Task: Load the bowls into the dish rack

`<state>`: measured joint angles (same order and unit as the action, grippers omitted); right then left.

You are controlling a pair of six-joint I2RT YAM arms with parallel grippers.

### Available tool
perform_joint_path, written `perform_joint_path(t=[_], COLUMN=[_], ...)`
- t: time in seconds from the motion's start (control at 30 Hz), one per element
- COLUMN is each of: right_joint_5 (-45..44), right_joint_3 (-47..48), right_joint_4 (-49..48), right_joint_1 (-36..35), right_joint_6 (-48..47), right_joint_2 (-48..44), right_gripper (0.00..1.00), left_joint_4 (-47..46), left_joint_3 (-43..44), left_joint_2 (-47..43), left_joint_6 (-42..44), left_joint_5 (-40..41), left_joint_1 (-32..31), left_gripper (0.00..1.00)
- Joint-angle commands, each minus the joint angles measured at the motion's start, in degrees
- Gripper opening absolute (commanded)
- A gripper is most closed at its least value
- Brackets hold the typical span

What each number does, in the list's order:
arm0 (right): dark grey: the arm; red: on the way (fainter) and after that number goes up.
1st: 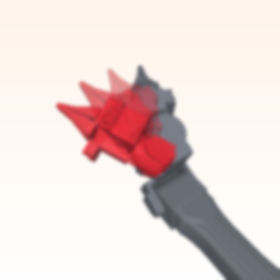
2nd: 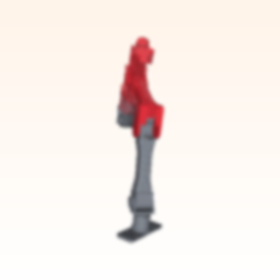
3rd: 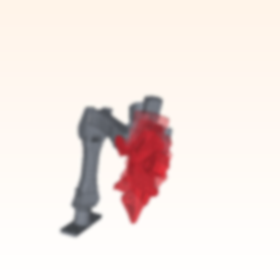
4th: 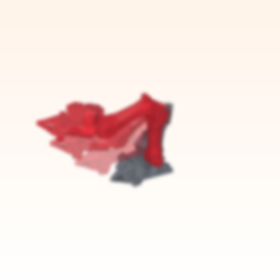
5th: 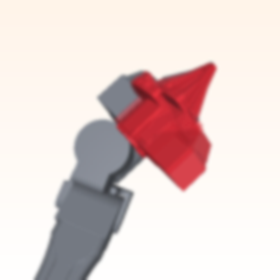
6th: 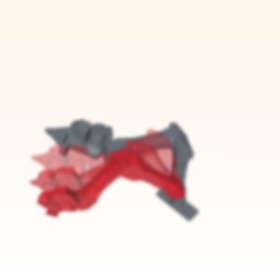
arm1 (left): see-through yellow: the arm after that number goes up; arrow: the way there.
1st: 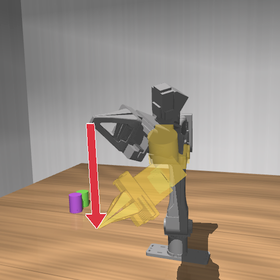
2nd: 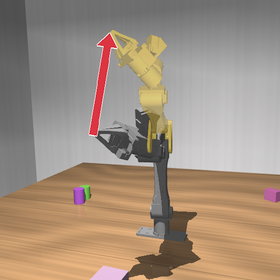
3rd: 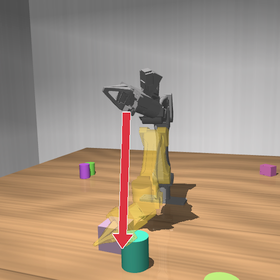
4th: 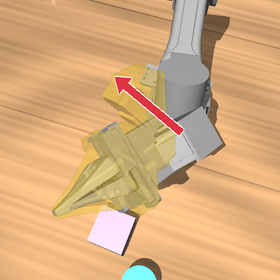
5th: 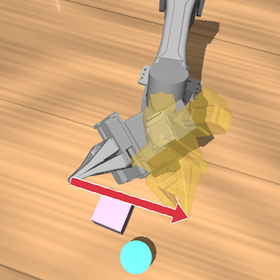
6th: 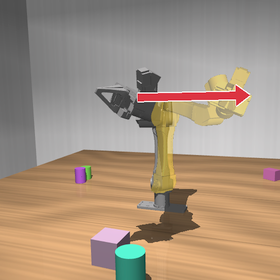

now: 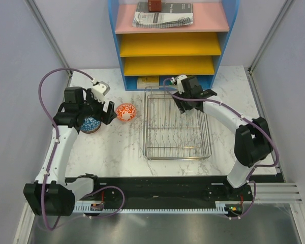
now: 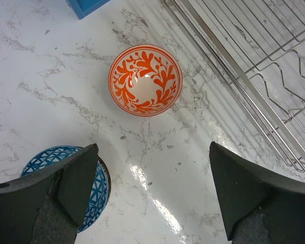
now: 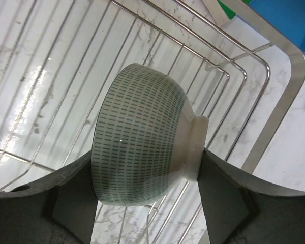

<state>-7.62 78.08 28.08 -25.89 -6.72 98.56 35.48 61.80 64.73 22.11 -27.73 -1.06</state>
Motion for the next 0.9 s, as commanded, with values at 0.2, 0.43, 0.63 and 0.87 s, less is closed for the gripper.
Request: perform_joint_path(t=[0.2,0.43,0.63,0.87], right_joint_5=[-26.91,-35.0,-37.2,-38.79], right_joint_3=[5.94,5.85,6.2,6.55], right_joint_4=[-2.67,-6.62,-8.74,-10.32], right_joint_1=[-6.28,-6.98,-7.51,-8.56], right_joint_6=[-11.73,-17.27,-20.79,-22.63], right_joint_2=[6.2,10.15,13.49,17.54], right_gripper=[0.0,0.0,0.0,0.04], left_joint_4=[0.2,0.2,0.2,0.2], left_joint_3=[-3.7,-5.11,-5.9,-6.6], left_joint_2=[-5.4,-6.28,-6.98,-7.86], left_joint_6=[-1.1,-0.84,-0.84,-0.84], left_joint_5=[0.92,0.57,-0.22,-0.49], left_joint_1=[0.97,3.61,4.57,5.1], left_gripper=[0.96,0.96,0.96,0.96])
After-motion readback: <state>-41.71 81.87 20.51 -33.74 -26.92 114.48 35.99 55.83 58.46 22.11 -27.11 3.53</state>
